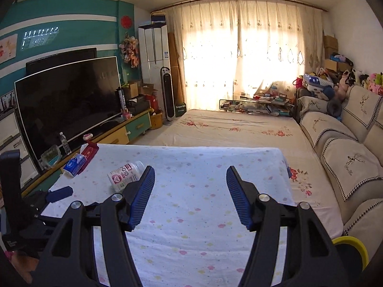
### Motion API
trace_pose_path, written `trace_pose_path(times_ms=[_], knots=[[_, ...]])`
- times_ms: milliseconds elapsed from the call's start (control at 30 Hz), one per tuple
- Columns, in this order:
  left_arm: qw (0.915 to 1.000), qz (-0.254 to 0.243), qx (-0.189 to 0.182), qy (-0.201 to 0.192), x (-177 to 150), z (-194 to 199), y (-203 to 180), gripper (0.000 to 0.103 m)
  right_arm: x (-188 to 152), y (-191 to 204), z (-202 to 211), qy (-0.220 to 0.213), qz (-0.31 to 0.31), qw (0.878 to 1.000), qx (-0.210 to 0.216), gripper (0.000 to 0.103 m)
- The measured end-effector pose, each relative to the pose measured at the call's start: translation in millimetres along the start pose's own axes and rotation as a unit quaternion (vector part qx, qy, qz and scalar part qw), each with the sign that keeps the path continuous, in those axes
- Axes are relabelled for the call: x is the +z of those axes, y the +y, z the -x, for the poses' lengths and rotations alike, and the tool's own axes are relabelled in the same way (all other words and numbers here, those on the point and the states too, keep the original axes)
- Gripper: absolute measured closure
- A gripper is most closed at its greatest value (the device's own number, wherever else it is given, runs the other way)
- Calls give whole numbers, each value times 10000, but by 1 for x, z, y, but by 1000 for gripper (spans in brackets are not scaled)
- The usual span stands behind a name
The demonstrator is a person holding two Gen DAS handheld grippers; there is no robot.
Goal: Collect trash
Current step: 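Reach the left tool to the white vitamin bottle and grasp it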
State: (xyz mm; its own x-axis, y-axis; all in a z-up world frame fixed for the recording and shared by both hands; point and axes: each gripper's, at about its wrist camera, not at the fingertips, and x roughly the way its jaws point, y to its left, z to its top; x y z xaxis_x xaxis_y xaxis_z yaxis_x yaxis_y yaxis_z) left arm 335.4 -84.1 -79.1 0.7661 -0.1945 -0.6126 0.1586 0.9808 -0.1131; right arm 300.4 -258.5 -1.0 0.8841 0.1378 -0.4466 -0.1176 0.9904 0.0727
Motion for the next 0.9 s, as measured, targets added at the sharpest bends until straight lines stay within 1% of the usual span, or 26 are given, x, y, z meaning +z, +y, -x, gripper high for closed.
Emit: trace_pose_path(times_ms=[100, 267, 400, 567, 633, 700, 733, 767, 800, 833, 900], knots=[[9997, -132, 61, 172, 14, -16, 5, 5, 2, -14, -5, 61, -267, 9995, -136, 41], [9986, -365, 82, 377, 36, -49, 11, 5, -1, -23, -7, 109, -531, 9985, -89, 41], [9964, -604, 33, 600, 48, -81, 8, 5, -4, -24, -7, 137, -570, 9983, -56, 40], [9940, -761, -45, 781, 60, -111, 4, 6, -7, -19, -16, 311, -563, 9979, 40, 40], [9926, -853, -5, 870, 65, -122, 0, 12, -8, -17, -17, 345, -560, 9978, 57, 40], [9903, -999, 100, 962, 68, -134, -2, 17, -9, -18, -18, 374, -577, 9976, 75, 40], [9893, -1043, 128, 1015, 68, -138, -4, 23, -9, -18, -18, 384, -589, 9975, 85, 40], [9881, -1083, 139, 1087, 69, -142, -5, 26, -9, -18, -19, 392, -605, 9974, 98, 40], [9864, -1146, 179, 1169, 68, -147, -6, 32, -9, -18, -18, 398, -623, 9972, 111, 40], [9852, -1203, 229, 1198, 68, -150, -7, 40, -8, -19, -18, 397, -638, 9971, 121, 40], [9832, -1261, 204, 1304, 67, -156, -7, 54, -8, -20, -16, 381, -672, 9969, 137, 40]])
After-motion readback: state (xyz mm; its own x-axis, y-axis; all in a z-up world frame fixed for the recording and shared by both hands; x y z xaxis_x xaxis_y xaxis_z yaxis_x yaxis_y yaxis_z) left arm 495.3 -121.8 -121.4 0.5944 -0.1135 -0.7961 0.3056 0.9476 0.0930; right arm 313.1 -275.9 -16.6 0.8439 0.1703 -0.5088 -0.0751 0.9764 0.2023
